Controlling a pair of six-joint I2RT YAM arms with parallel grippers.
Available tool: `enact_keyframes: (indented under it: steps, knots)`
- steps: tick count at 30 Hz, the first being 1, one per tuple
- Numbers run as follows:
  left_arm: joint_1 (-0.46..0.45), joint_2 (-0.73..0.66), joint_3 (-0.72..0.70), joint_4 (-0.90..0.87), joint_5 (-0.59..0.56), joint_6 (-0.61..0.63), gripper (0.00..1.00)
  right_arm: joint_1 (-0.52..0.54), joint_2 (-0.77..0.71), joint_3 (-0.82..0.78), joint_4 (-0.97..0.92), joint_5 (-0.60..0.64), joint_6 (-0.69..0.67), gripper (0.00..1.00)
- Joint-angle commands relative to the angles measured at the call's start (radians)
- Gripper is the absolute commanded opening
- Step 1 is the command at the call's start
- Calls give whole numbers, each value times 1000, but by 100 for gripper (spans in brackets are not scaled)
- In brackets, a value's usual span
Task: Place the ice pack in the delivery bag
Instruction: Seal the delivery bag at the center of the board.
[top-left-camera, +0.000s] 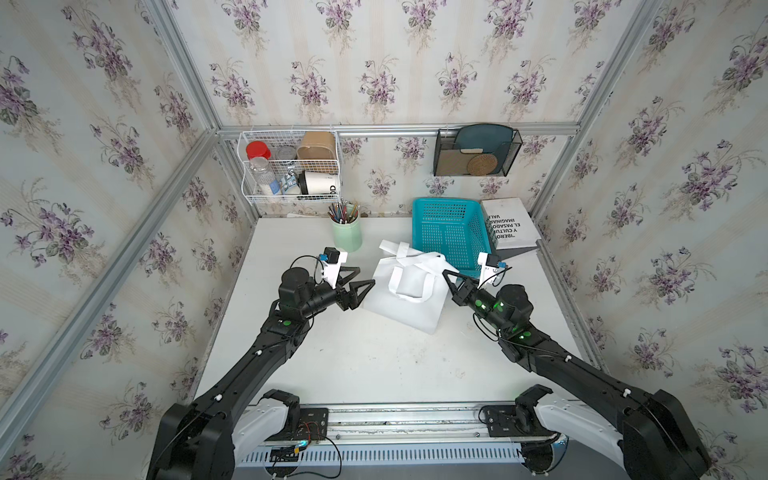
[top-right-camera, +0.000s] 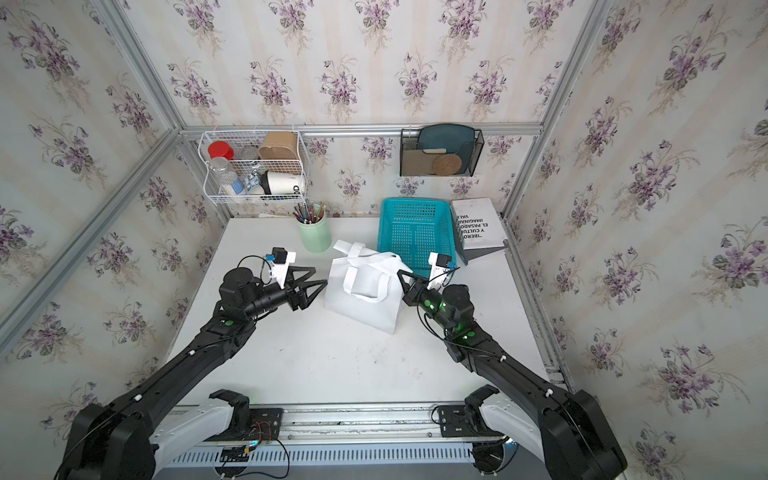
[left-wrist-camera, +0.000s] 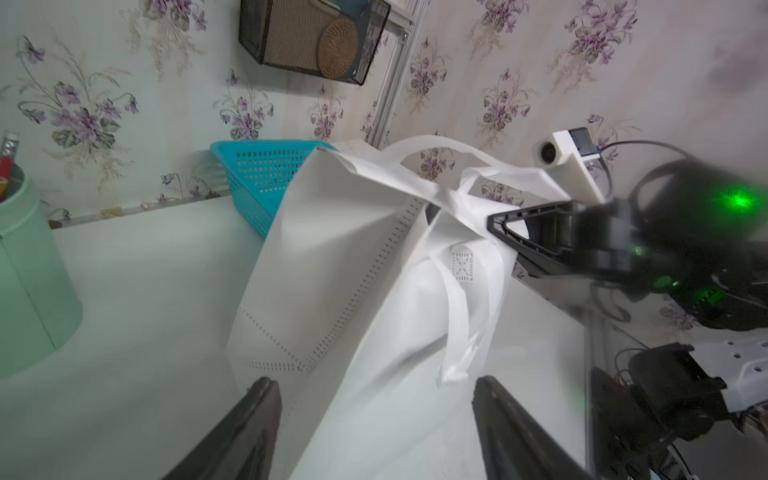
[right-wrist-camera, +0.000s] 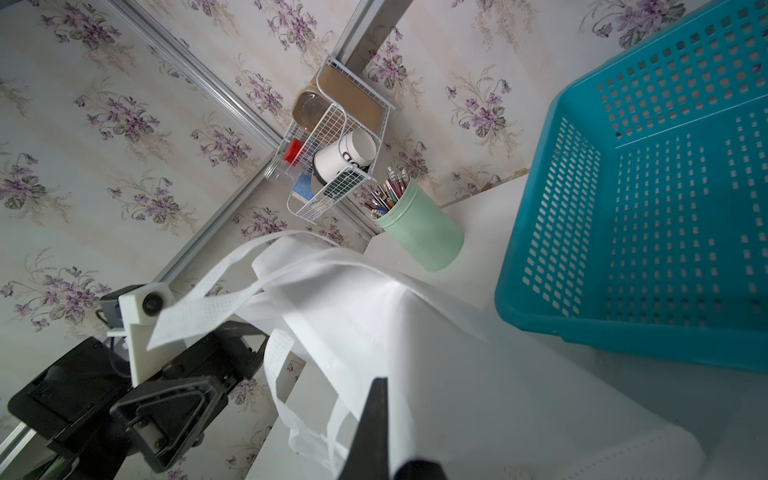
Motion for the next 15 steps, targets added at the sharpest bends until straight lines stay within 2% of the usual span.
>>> enact_keyframes:
  steps: [1, 3, 5, 11, 15]
  knots:
    - [1, 39, -2, 235, -27, -52, 76, 0, -3, 16, -14, -22, -35, 1]
    - [1, 54, 1, 250, -28, -55, 76, -1, 2, 27, -20, -30, -43, 6]
    - [1, 52, 3, 246, -66, -30, 75, 0, 10, 47, -31, -42, -56, 17]
    - [1, -76, 111, -2, -395, 91, 76, 0, -2, 87, -83, -72, -98, 41]
    - [1, -120, 214, -128, -468, 119, 76, 0, -62, 111, -163, -69, -152, 52]
